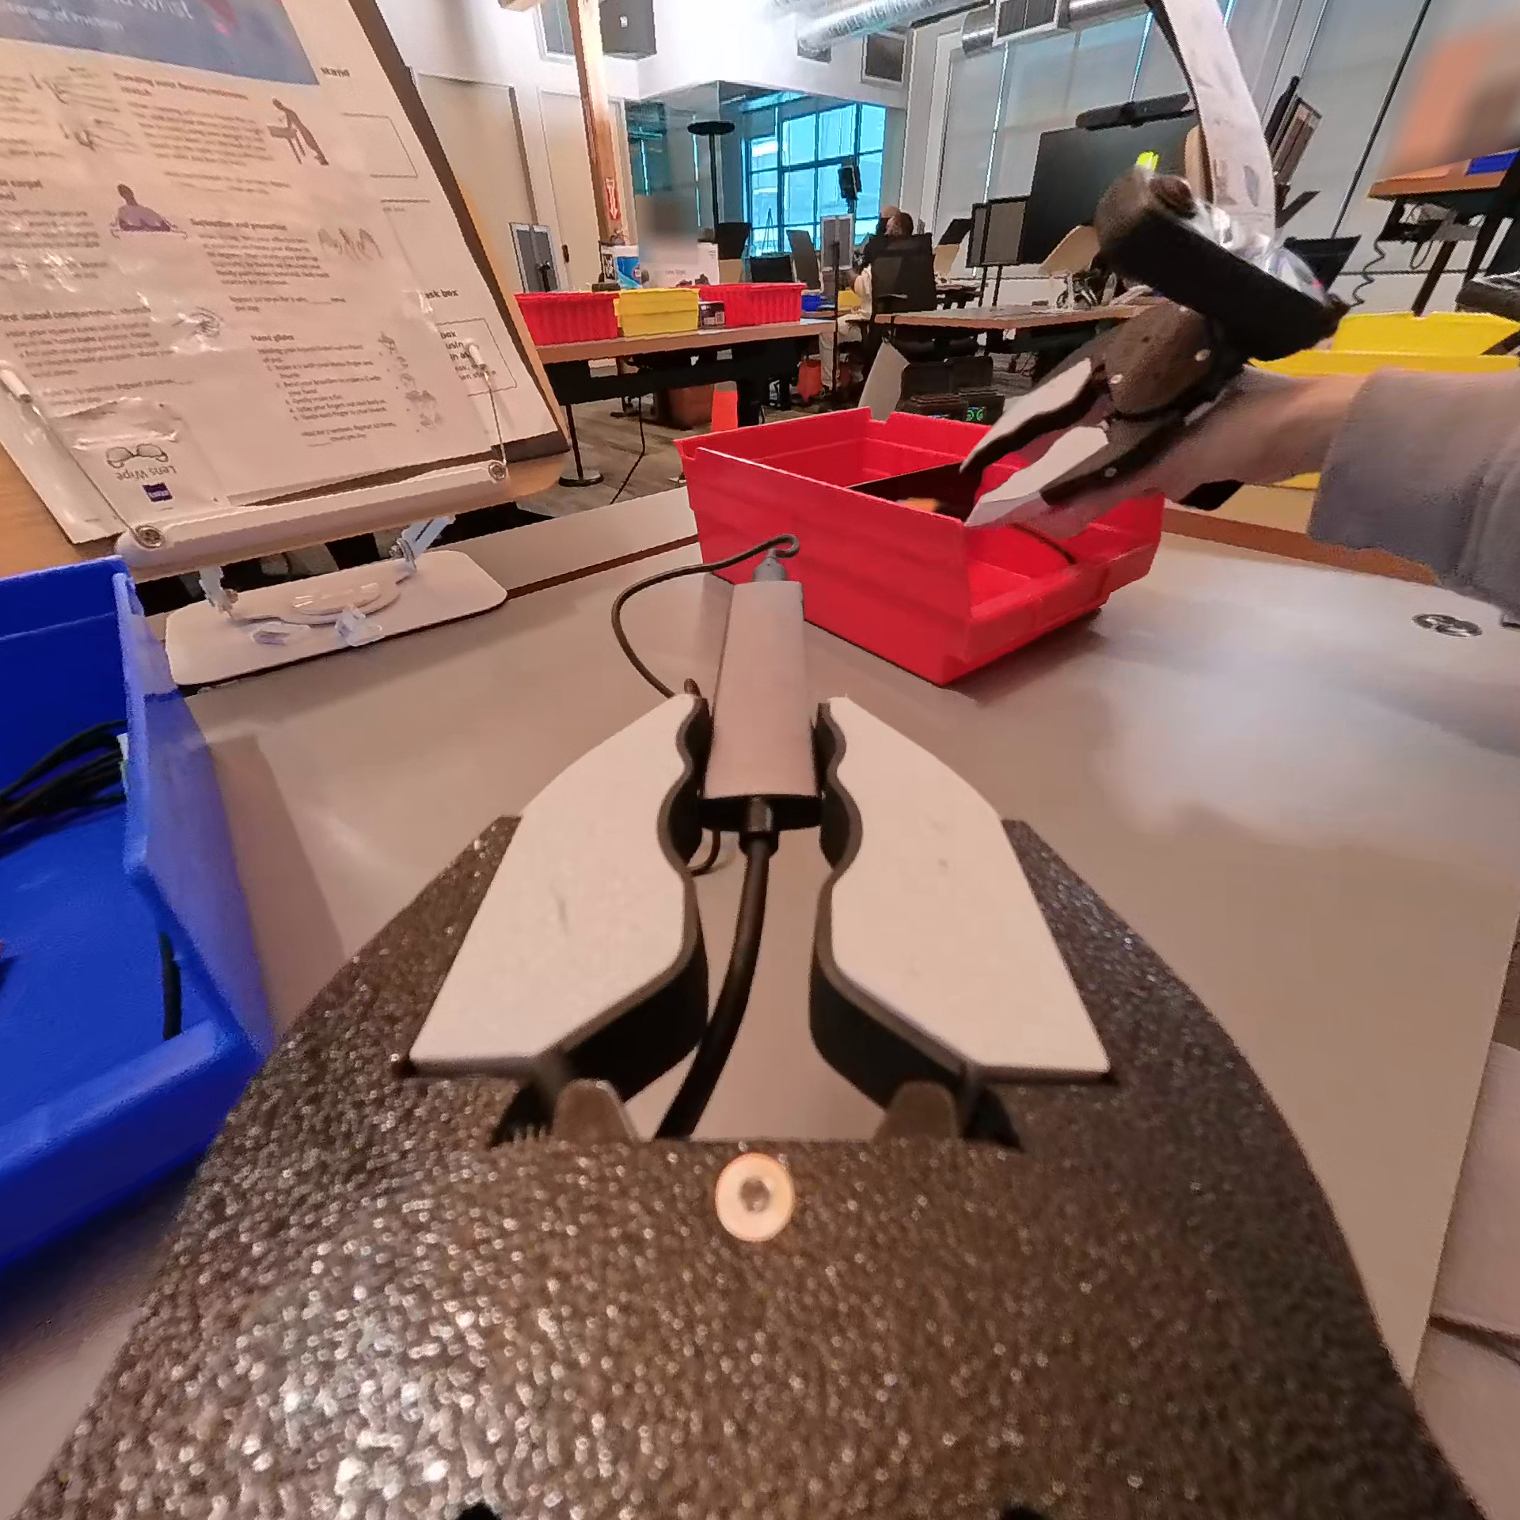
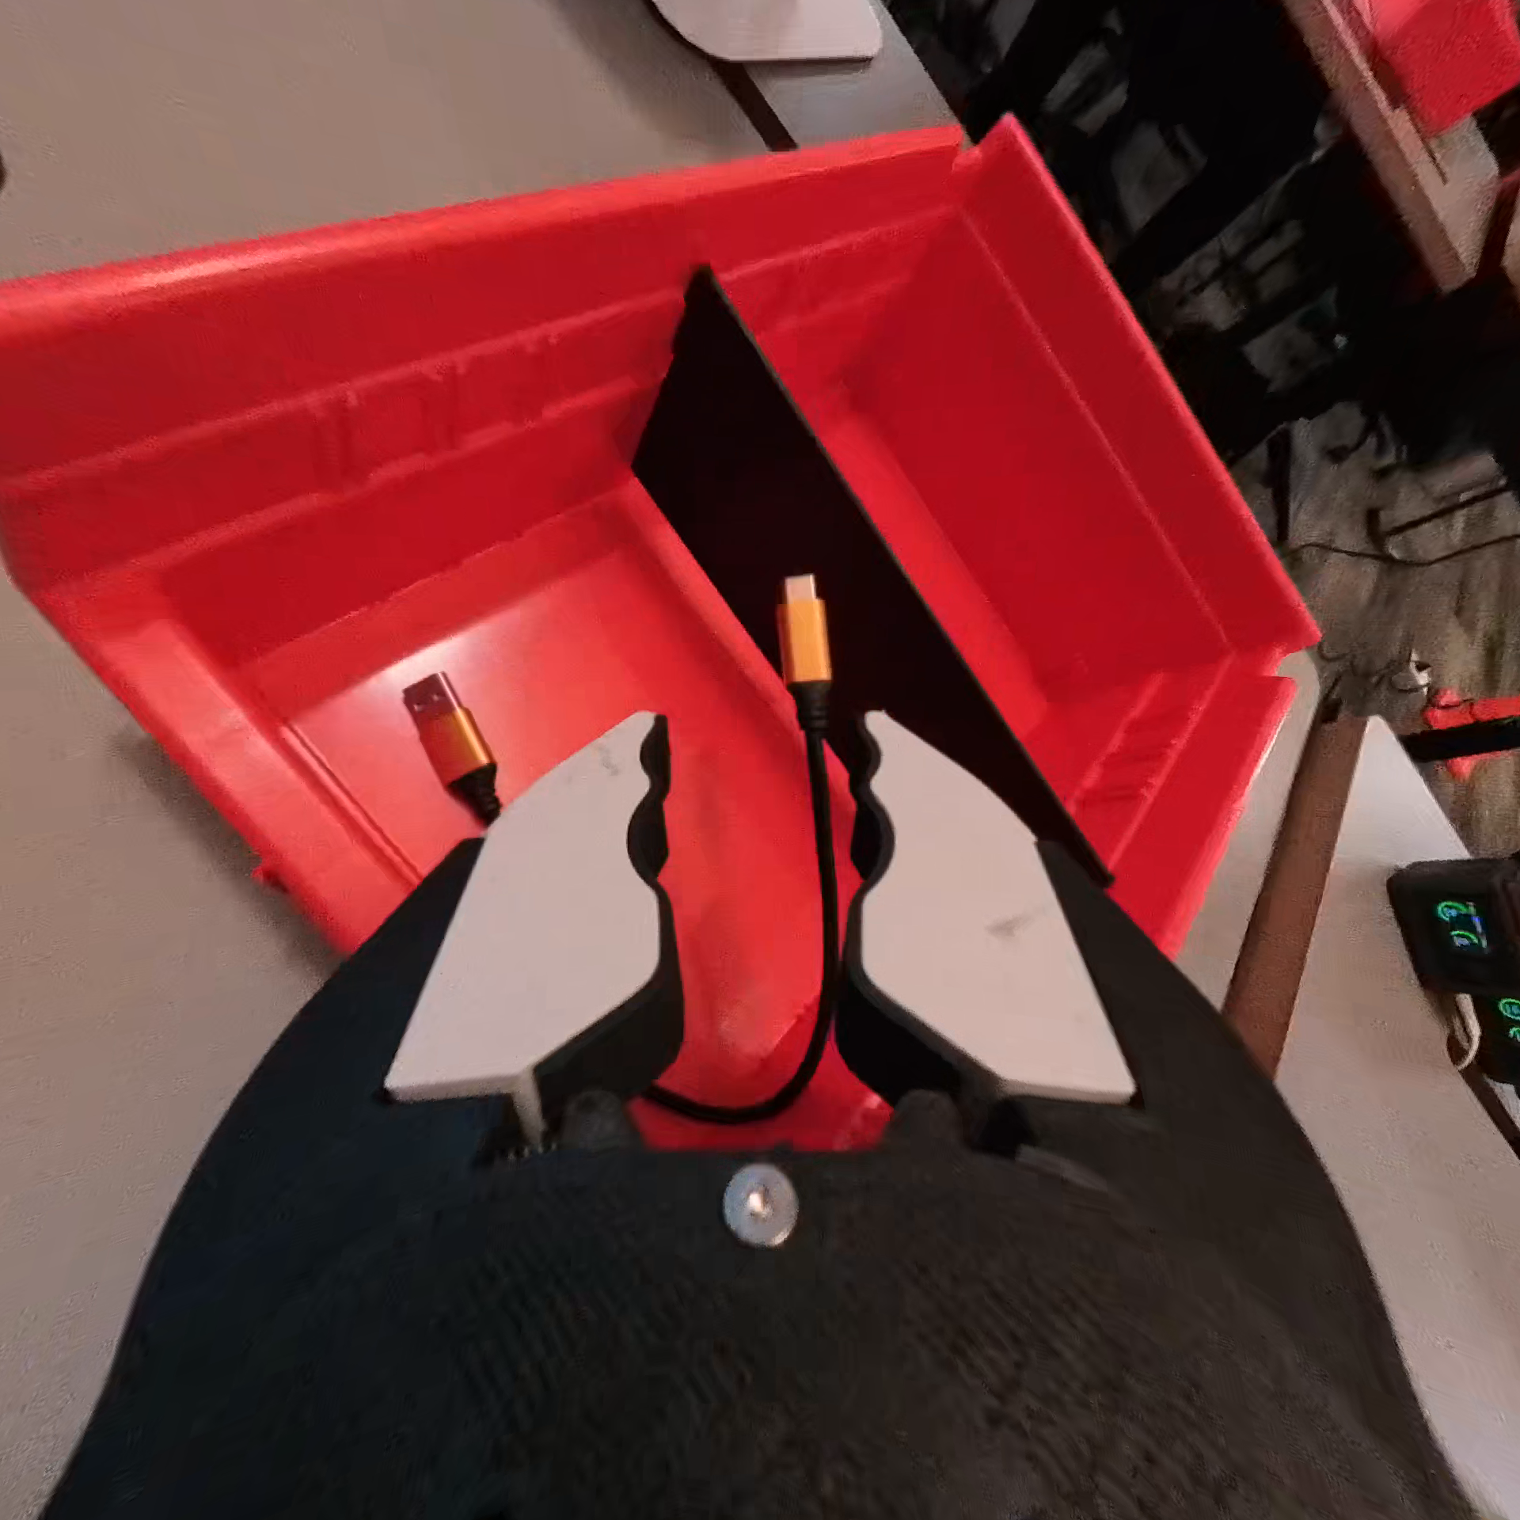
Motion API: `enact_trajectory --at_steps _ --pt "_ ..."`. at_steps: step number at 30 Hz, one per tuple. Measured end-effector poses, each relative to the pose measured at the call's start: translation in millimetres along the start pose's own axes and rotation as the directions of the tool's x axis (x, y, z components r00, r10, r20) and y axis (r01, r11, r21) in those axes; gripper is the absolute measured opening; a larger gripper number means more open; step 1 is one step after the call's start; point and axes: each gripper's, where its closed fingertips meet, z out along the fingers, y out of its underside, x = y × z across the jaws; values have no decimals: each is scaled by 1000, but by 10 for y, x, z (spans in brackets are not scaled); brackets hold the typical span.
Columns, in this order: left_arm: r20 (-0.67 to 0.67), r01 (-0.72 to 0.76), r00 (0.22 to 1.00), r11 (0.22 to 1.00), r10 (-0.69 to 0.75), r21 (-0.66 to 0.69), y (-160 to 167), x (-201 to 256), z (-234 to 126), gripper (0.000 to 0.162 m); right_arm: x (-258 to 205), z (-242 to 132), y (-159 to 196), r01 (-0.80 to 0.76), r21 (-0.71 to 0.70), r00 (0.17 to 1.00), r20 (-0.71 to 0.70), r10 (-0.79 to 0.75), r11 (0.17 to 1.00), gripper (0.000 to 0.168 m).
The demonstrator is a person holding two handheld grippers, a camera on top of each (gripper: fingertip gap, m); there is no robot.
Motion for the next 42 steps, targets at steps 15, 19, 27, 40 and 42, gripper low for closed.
enact_trajectory --at_steps 15,19,27,40,42 --pt "38 -8 999 997 5 71 -12 -57 -58 24 -1650 -845 -1758 -429 625 900 362 245 653 37" --pt "-43 -87 995 991 91 100 -40 134 -57 24 -1863 -749 -1864 -464 656 884 386 263 595 34" --pt "-436 -173 876 978 205 112 52 444 -272 24 -2299 -1074 -1628 33 700 864 338 -372 713 37" --pt "-662 -30 741 991 112 134 116 513 -572 25 -2824 -1216 -1445 -177 624 585 688 -428 761 19" --pt "-661 -25 742 990 111 138 121 499 -576 25 -2803 -1252 -1500 -252 611 566 722 -398 751 22"
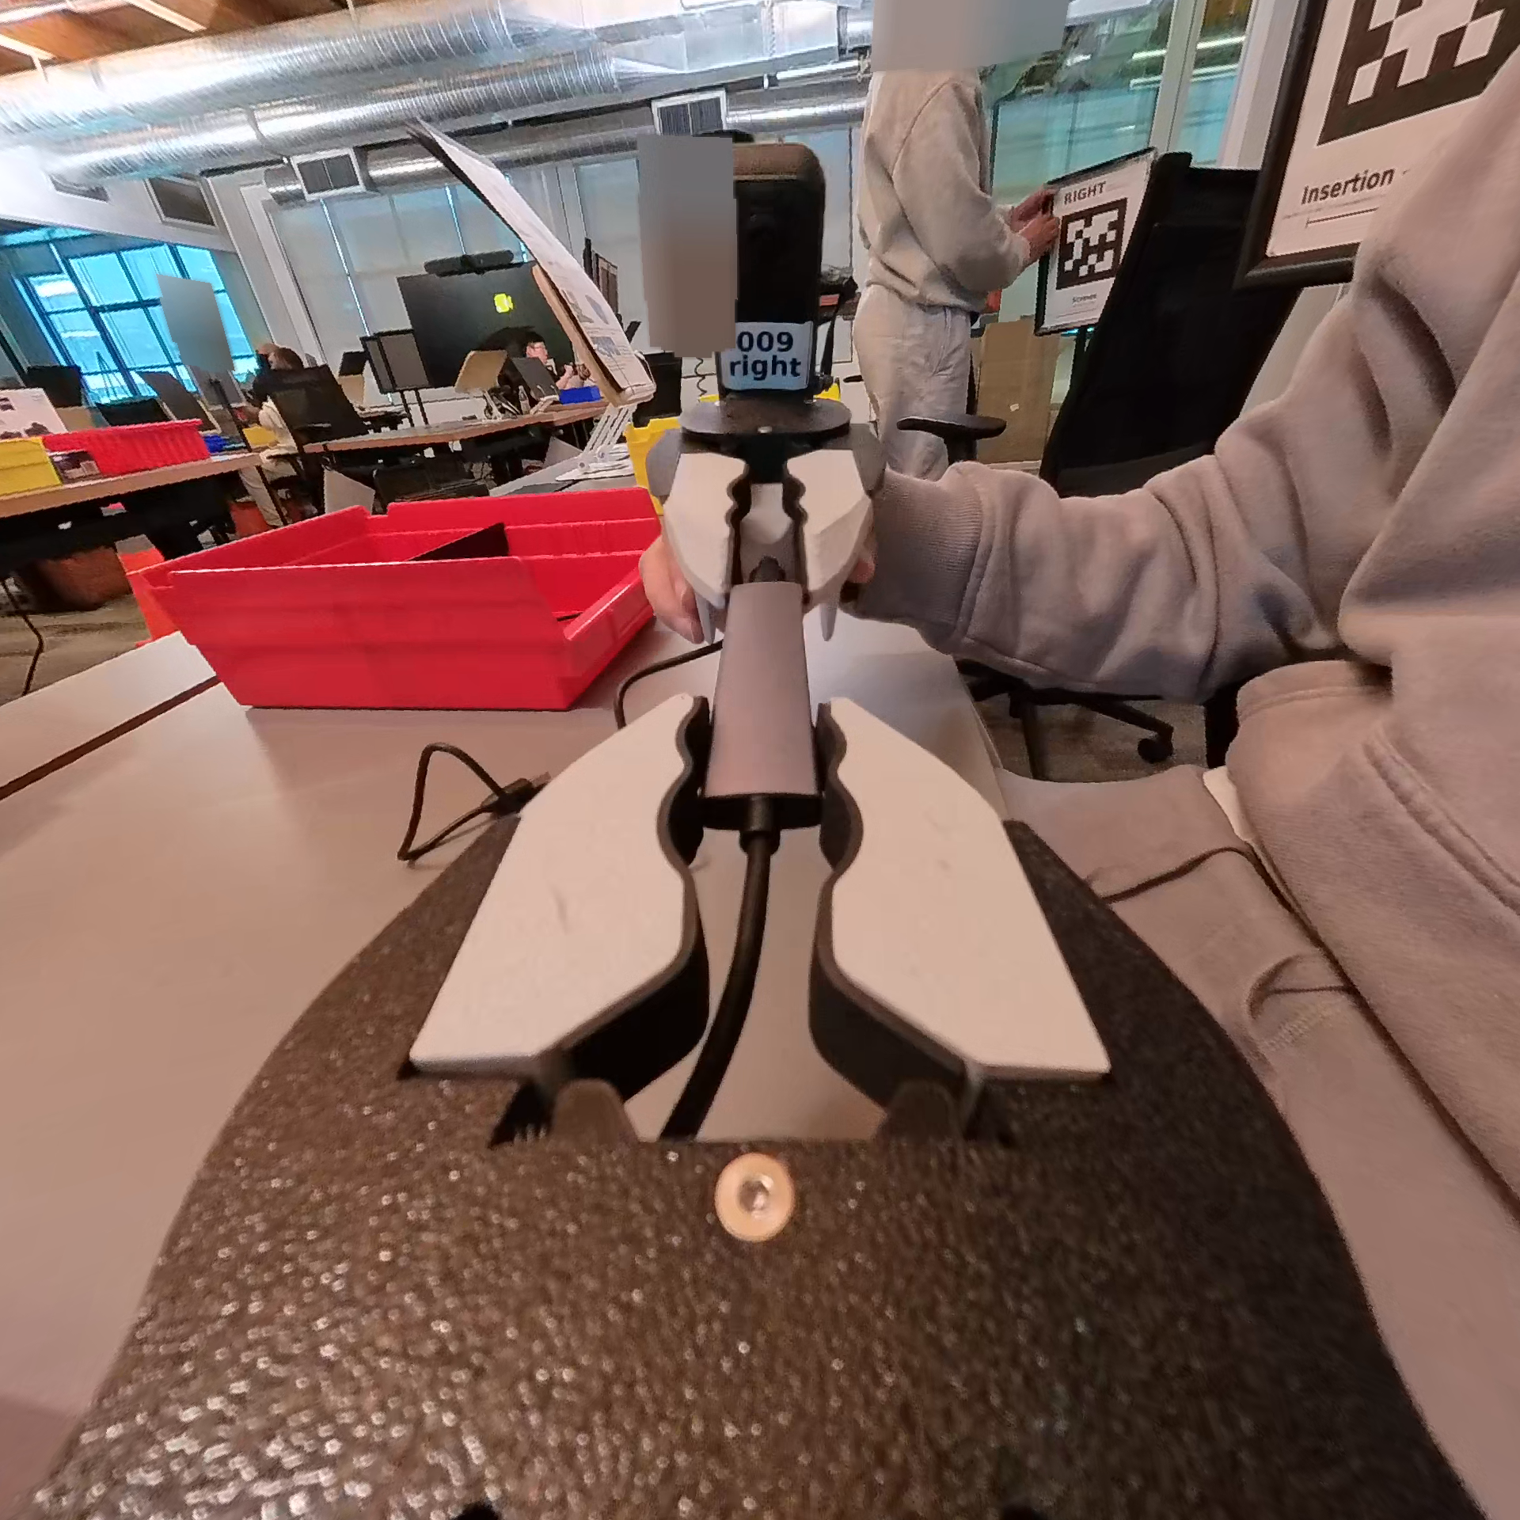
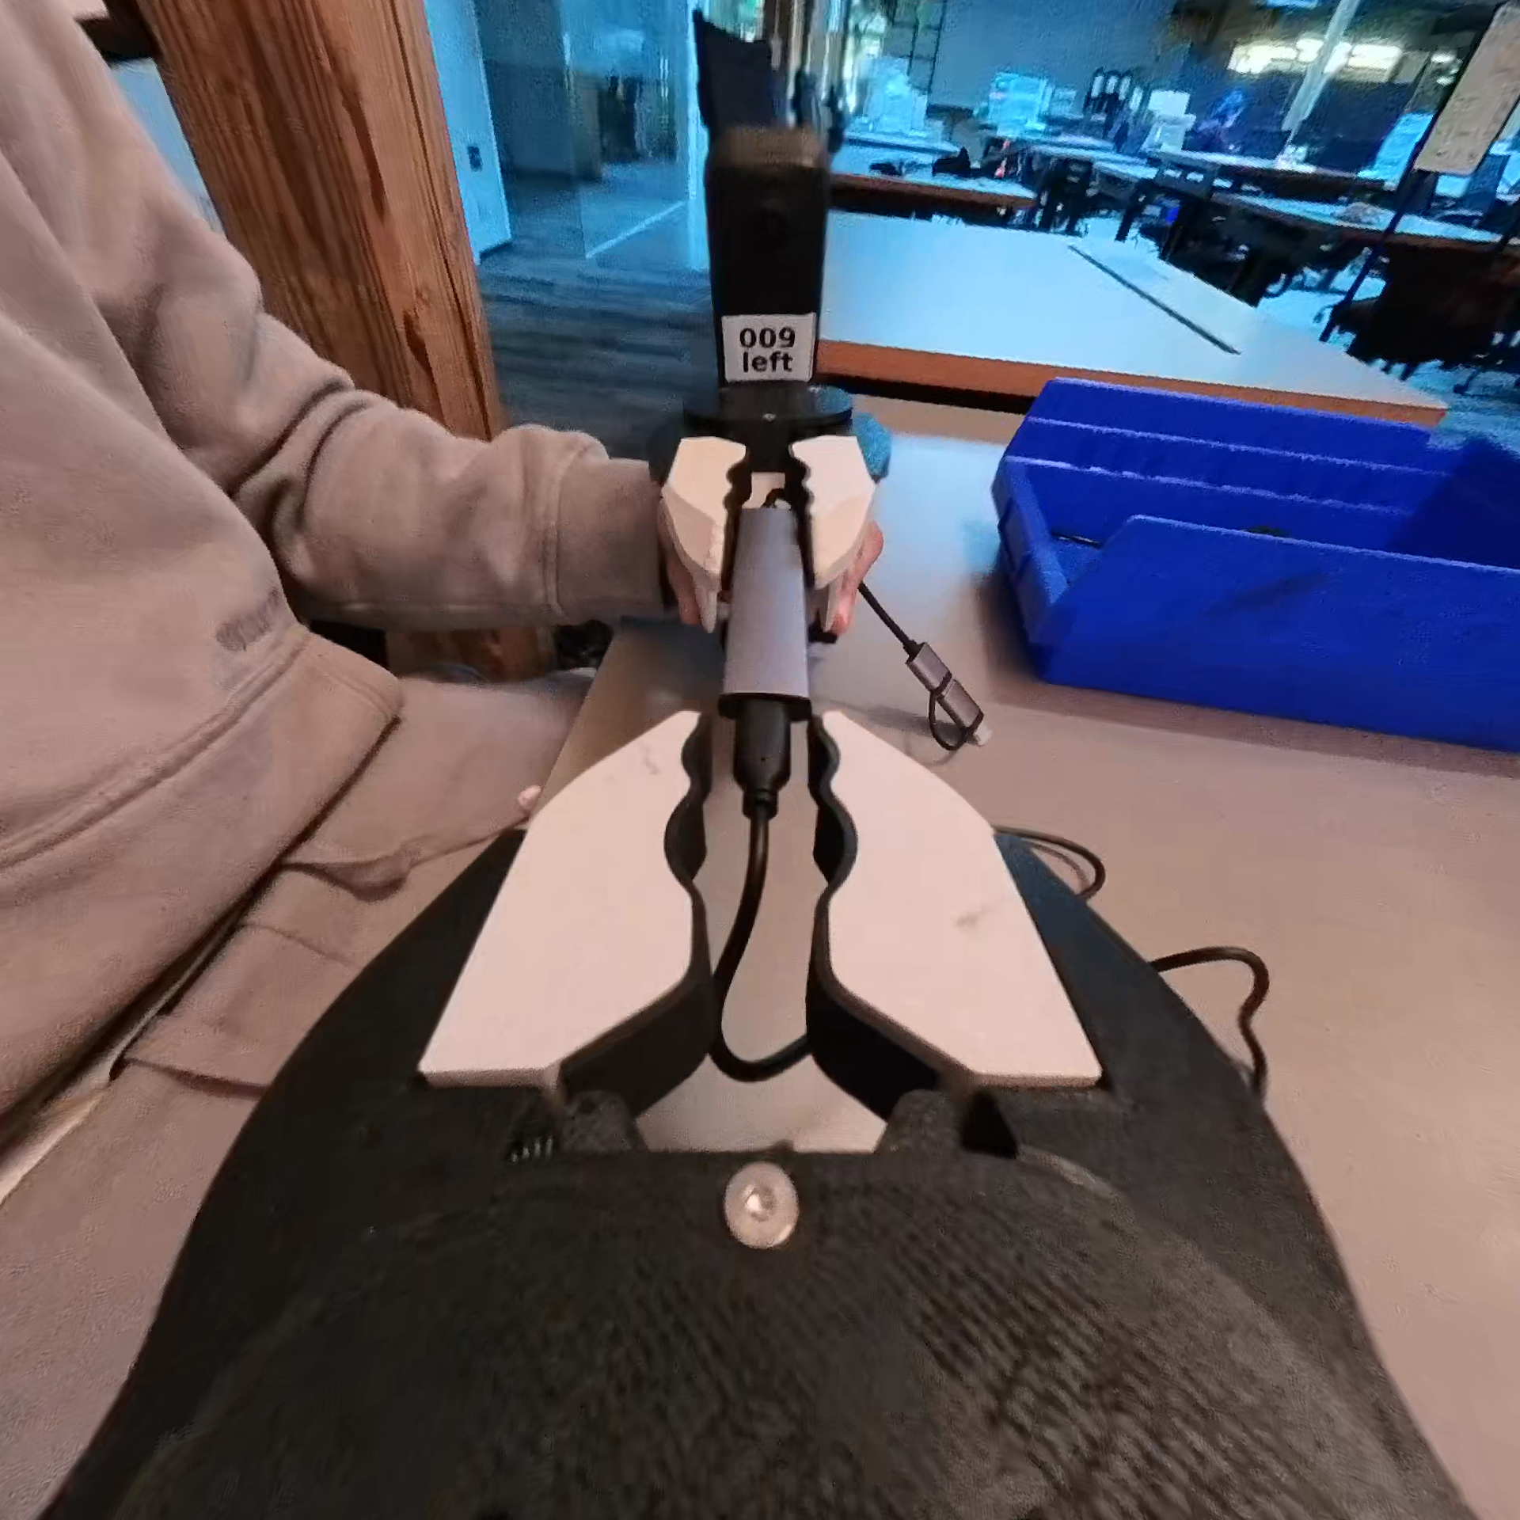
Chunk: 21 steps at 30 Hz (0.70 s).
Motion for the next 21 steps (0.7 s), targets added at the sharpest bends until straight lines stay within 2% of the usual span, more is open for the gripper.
enact_trajectory --at_steps 5,21 --pt "16 6 1000 1000 -7 17 -3 -36 -39 25 64 47 -64 -90 60 996 -10 91 994 12" --pt "26 9 1000 999 -10 31 22 -57 -100 25 105 95 -12 -134 59 991 -9 135 989 13"
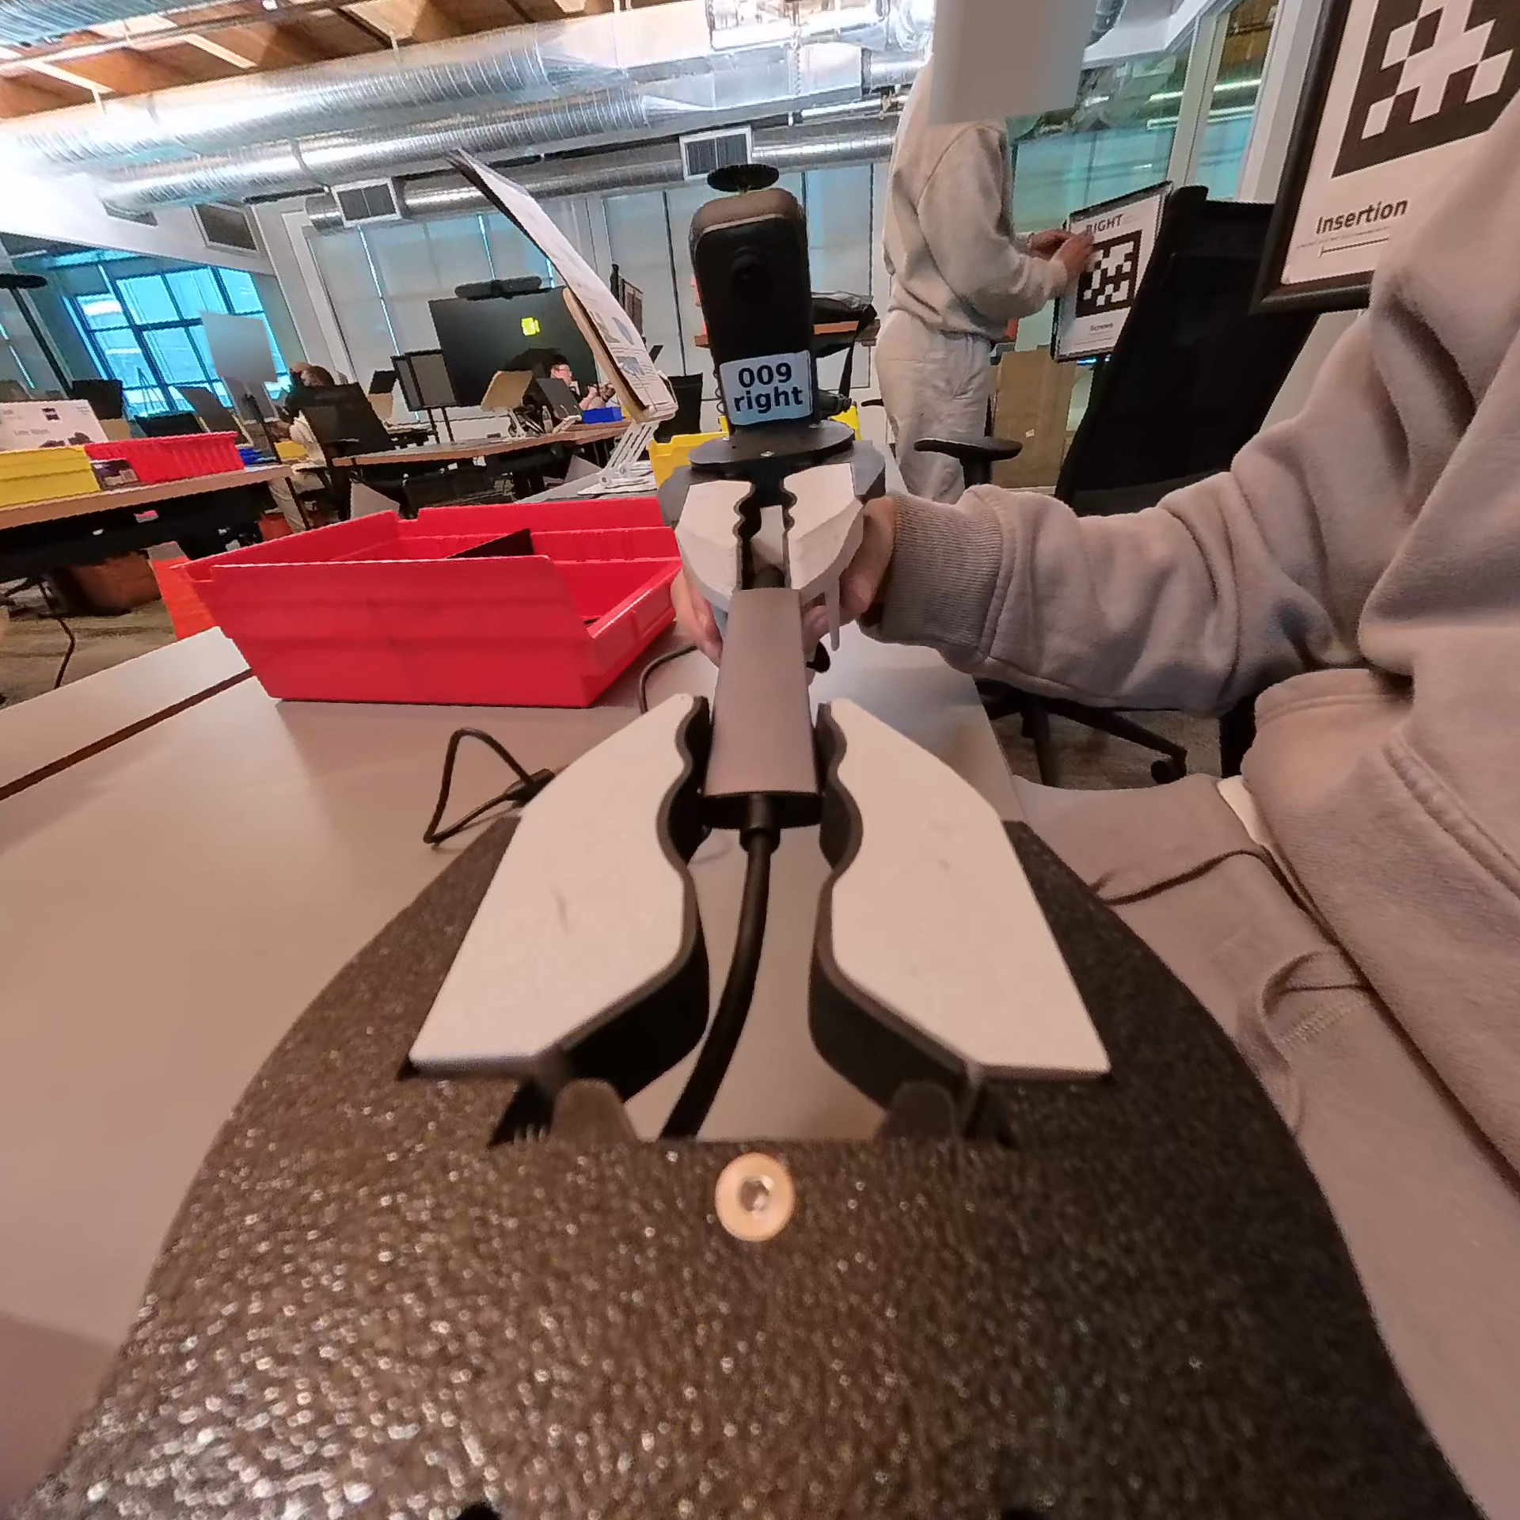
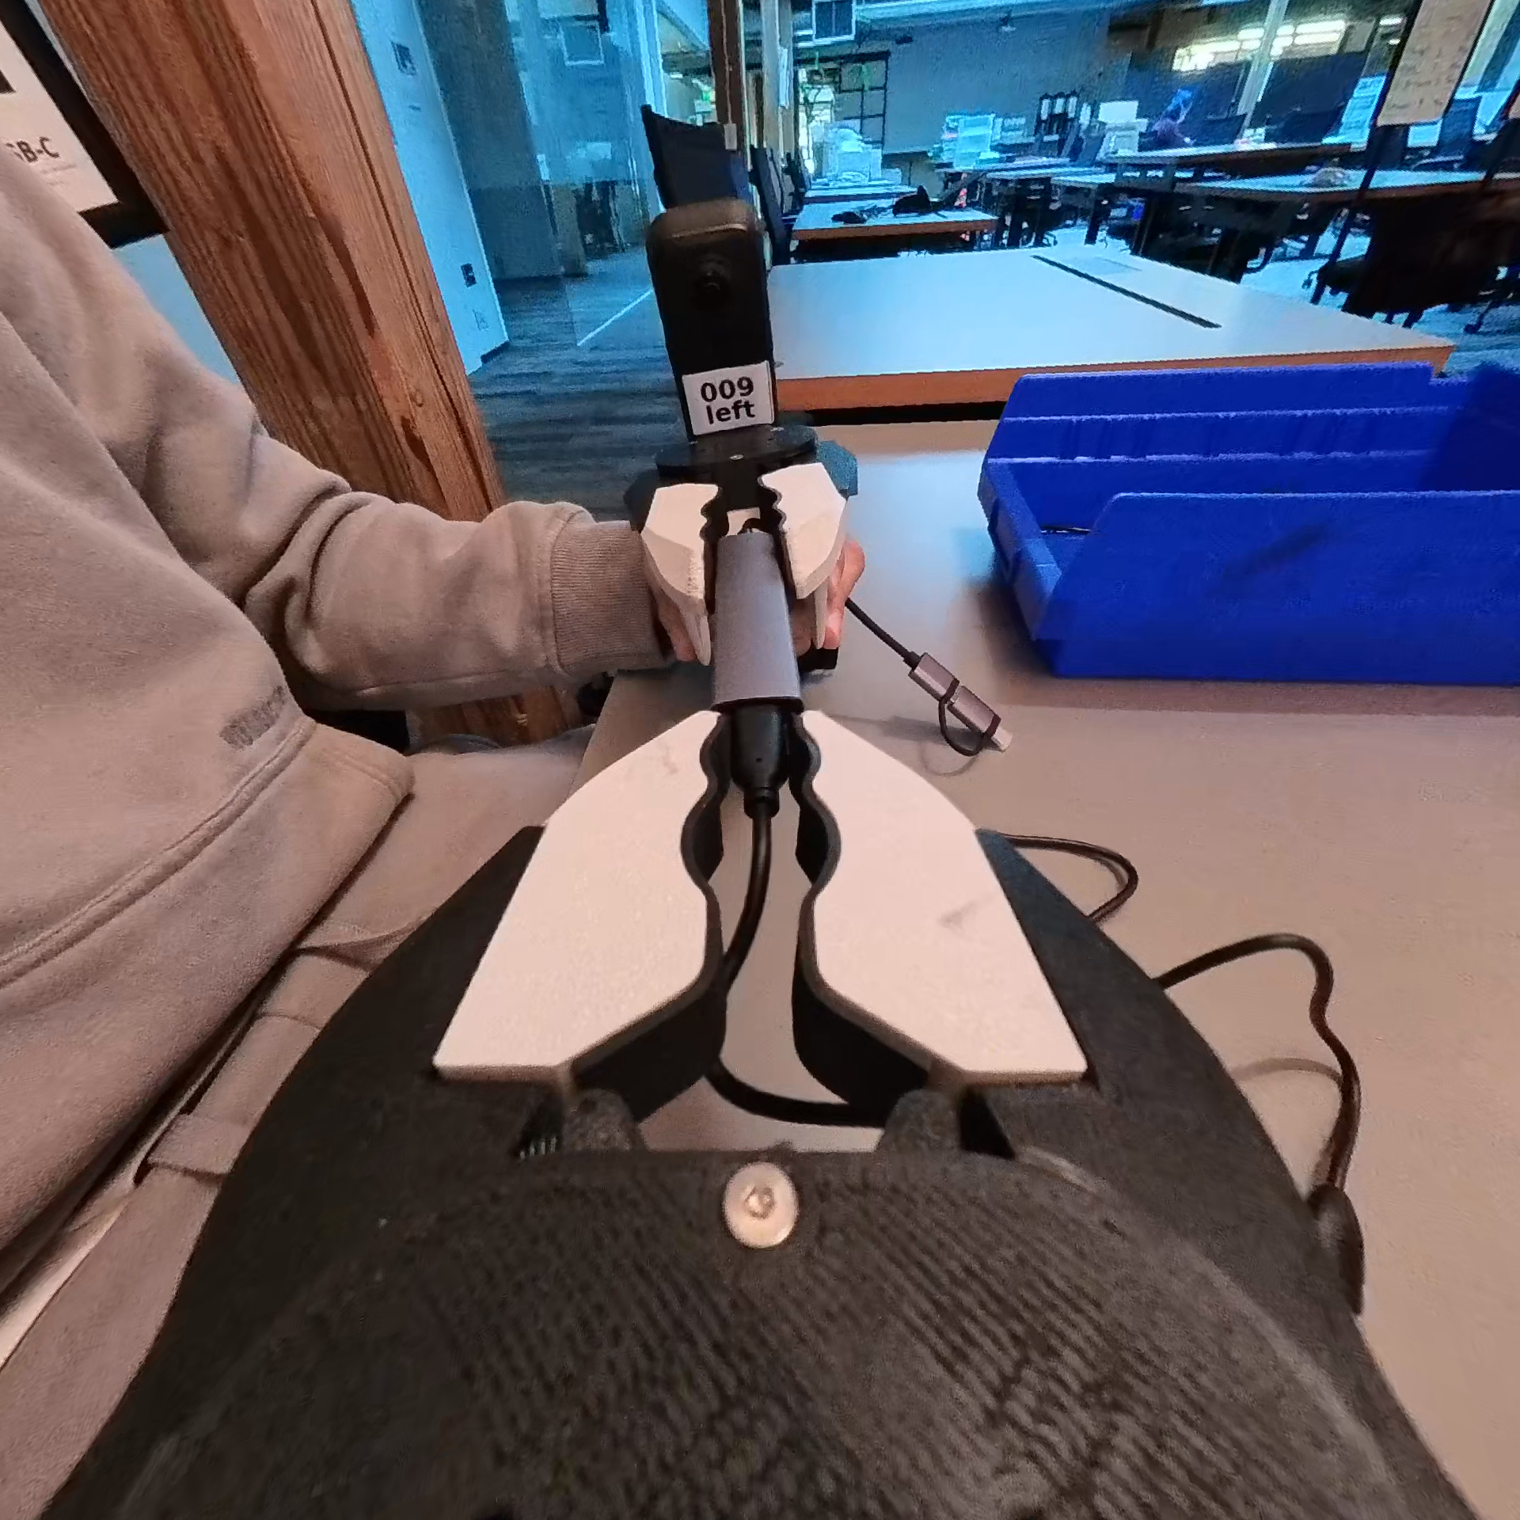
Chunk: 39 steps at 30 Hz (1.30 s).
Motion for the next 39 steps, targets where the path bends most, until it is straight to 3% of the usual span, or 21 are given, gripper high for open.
enact_trajectory --at_steps 4,14,16,17,18,19,20,22,26,29,39 --pt "4 2 1000 1000 -2 2 -6 -6 -20 25 5 18 -1 -9 -14 1000 6 9 1000 13" --pt "11 -70 997 986 73 -154 26 40 37 25 -25 -81 94 77 -201 997 -5 -79 977 14" --pt "98 -30 994 997 37 -75 -108 -120 -241 25 294 -494 221 99 -344 964 -200 -176 934 14" --pt "176 2 984 1000 -6 21 -258 -269 -555 25 407 -825 142 55 -283 949 -283 -139 957 13" --pt "239 1 971 996 -21 86 -380 -375 -846 25 342 -1049 -87 -4 -122 965 -260 -28 993 13" --pt "287 -24 958 994 -7 104 -458 -430 -1023 25 262 -1193 -299 2 -31 971 -238 -10 1000 13" --pt "319 -48 948 994 14 99 -513 -453 -1083 24 253 -1262 -407 73 -49 955 -283 -84 996 13" --pt "303 -75 952 992 42 99 -599 -394 -982 24 209 -1230 -441 131 -188 938 -294 -183 973 13" --pt "237 -67 970 997 57 33 -483 -304 -666 24 287 -1062 -447 136 -282 919 -321 -227 950 13" --pt "190 -40 981 997 28 59 -449 -237 -543 24 404 -1093 -508 151 -299 888 -379 -263 942 13" --pt "139 -4 990 997 -7 79 -384 -182 -426 24 566 -1986 -2577 369 -124 705 -608 -365 921 13"
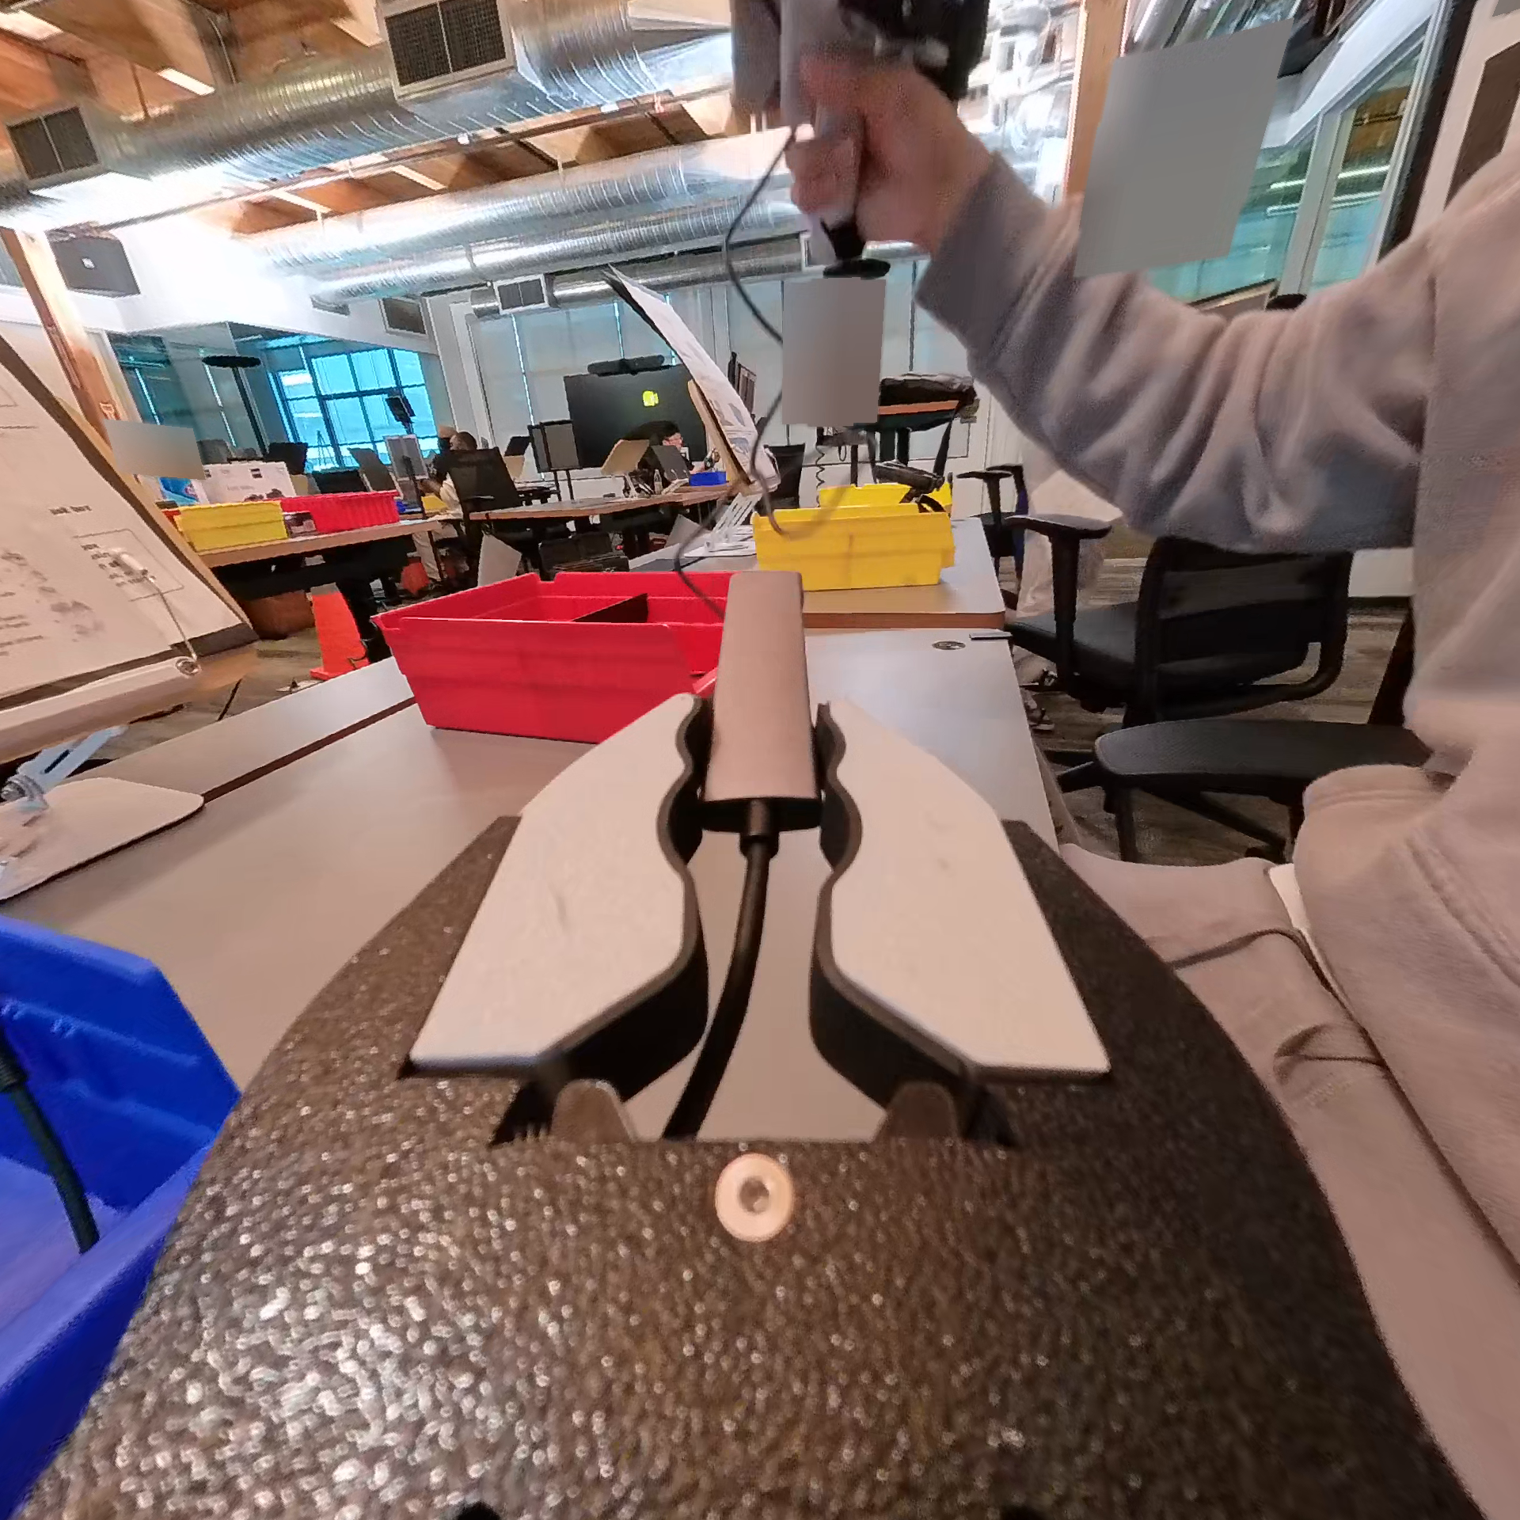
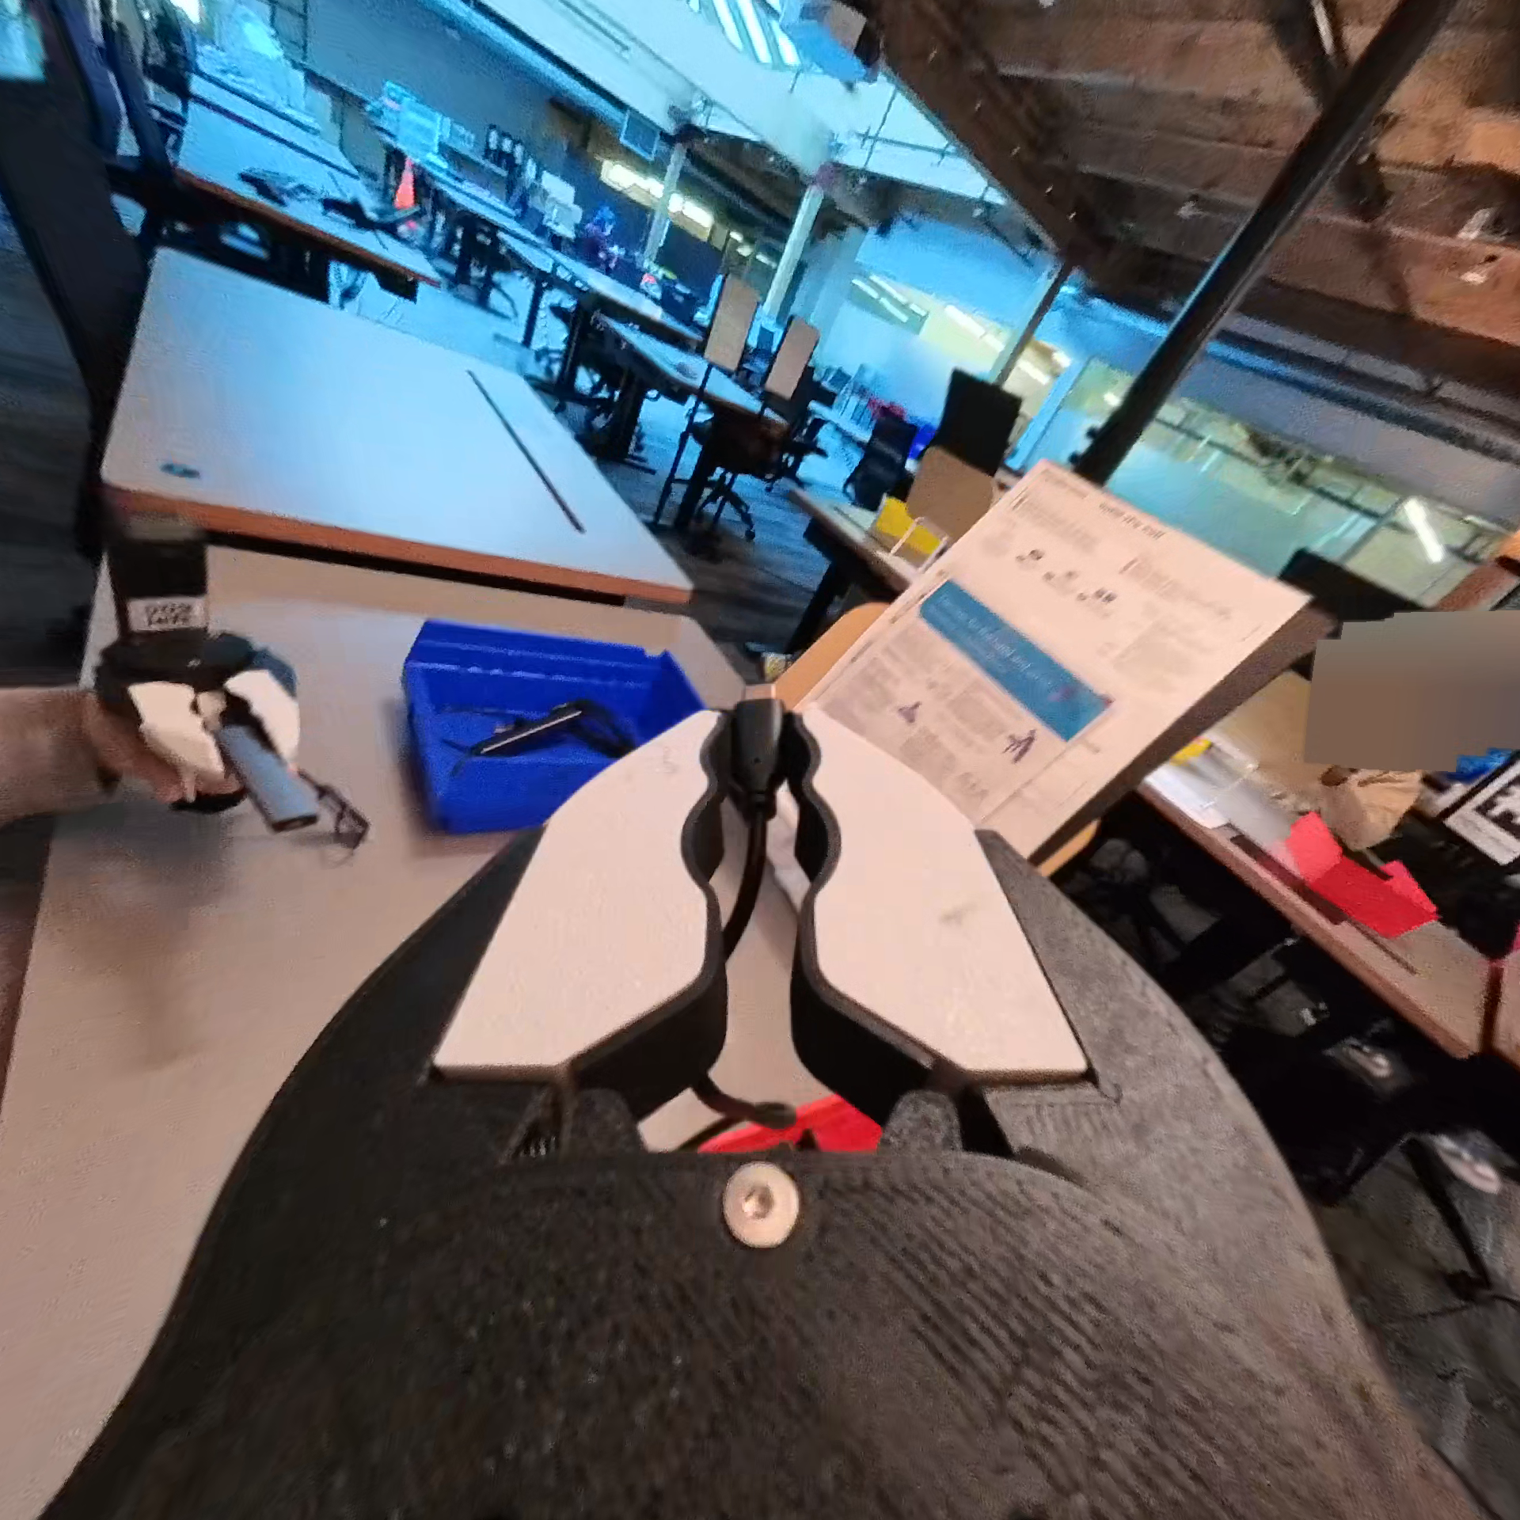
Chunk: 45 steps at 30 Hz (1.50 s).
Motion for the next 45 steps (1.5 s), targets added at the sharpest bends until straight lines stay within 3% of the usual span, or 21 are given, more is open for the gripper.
enact_trajectory --at_steps 5,8,13,21,27,35,38,39,42,45 --pt "-3 8 1000 1000 -8 19 -17 -5 -18 24 549 -25 -592 43 89 999 -37 -40 995 13" --pt "-2 12 1000 999 -12 32 -34 -9 -24 24 841 72 -590 31 81 997 -78 -24 996 13" --pt "-14 14 1000 999 -13 31 -31 12 -8 24 1093 218 -89 4 -38 990 -144 -9 999 13" --pt "-23 35 999 999 -35 26 37 1 4 24 1329 130 286 -24 -55 968 -251 9 998 13" --pt "-28 52 998 998 -51 24 90 -3 24 24 1219 98 1084 -102 -225 970 -240 47 969 13" --pt "-28 66 998 997 -65 47 76 -9 16 24 696 -71 2817 -158 -645 965 -262 -23 747 13" --pt "-29 68 997 997 -67 44 93 -6 27 24 395 -94 3310 -105 -765 987 -156 -25 635 13" --pt "-29 68 997 997 -67 42 99 -5 32 24 366 -128 3428 -90 -803 988 -146 -48 589 21" --pt "-33 71 997 997 -70 38 111 12 50 24 387 -138 3443 -113 -816 979 -189 -76 566 45" --pt "-40 67 997 998 -67 20 144 30 78 24 222 78 2930 -180 -660 975 -215 46 729 68"
